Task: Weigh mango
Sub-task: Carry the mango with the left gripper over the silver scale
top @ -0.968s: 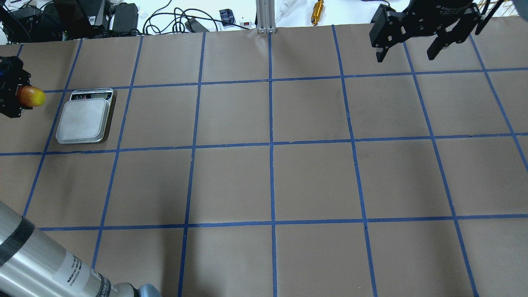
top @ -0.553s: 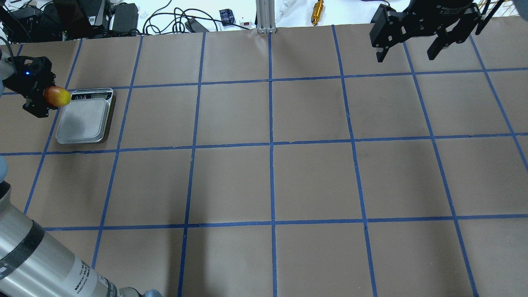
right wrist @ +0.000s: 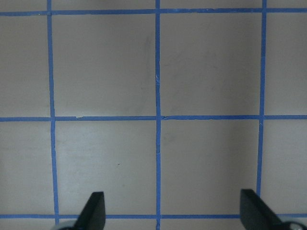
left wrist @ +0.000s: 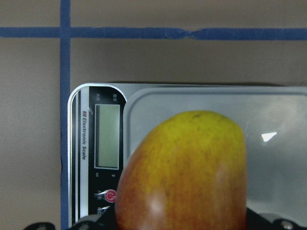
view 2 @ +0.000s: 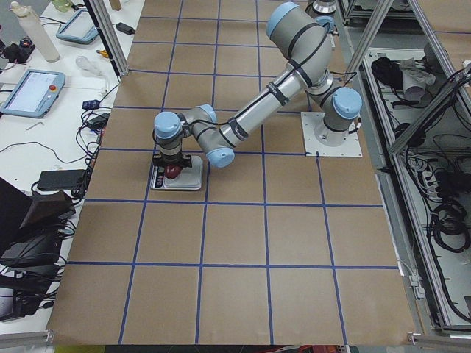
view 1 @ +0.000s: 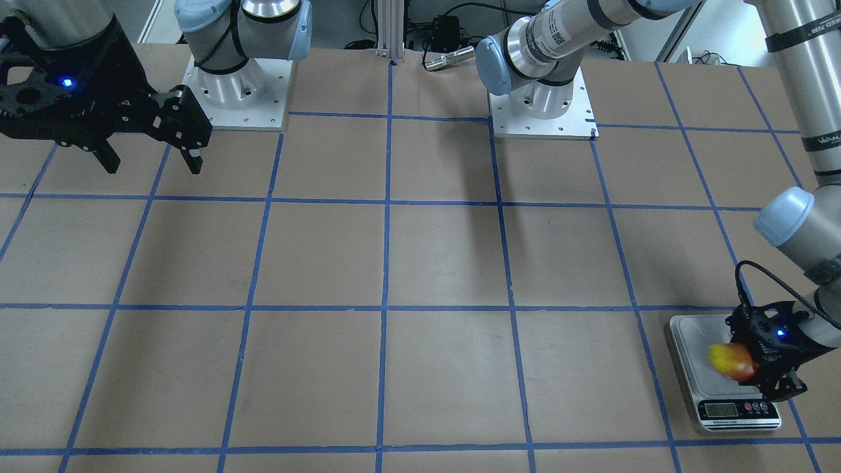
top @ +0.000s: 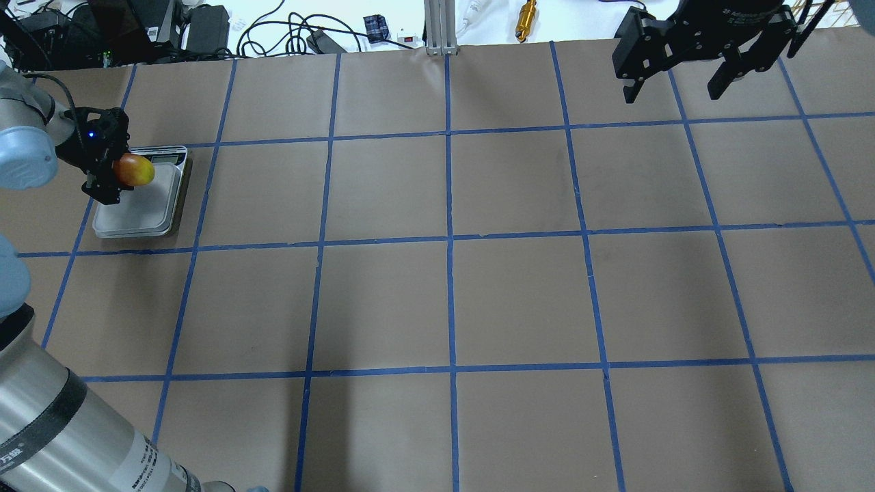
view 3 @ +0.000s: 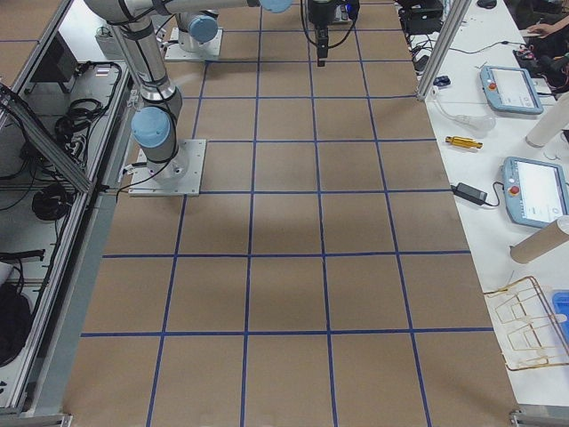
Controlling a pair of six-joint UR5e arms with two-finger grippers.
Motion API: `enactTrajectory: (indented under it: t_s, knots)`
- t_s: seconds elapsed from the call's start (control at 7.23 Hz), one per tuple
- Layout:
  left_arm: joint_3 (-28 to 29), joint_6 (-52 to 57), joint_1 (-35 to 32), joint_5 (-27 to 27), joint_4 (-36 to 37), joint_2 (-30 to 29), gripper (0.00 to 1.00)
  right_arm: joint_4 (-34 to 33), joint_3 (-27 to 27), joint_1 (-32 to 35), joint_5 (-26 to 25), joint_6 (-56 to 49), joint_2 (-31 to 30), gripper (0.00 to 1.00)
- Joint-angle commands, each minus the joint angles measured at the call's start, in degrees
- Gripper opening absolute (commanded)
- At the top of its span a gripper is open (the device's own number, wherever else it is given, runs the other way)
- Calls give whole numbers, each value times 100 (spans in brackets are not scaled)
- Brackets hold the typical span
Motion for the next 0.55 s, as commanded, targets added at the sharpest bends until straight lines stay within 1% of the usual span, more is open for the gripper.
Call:
enactTrajectory:
  t_s: [0.0,0.14,0.28,0.41]
  knots:
    - [-146,21,5,9,25,20,10,0,0,0,-4,0,1,100]
    - [-164,82,31,9,34,11,11,0,0,0,-4,0,1,100]
    - [-164,118,32,9,8,-24,80,0,0,0,-4,0,1,100]
    - [-164,118,32,18,16,-33,100,0,0,0,-4,0,1,100]
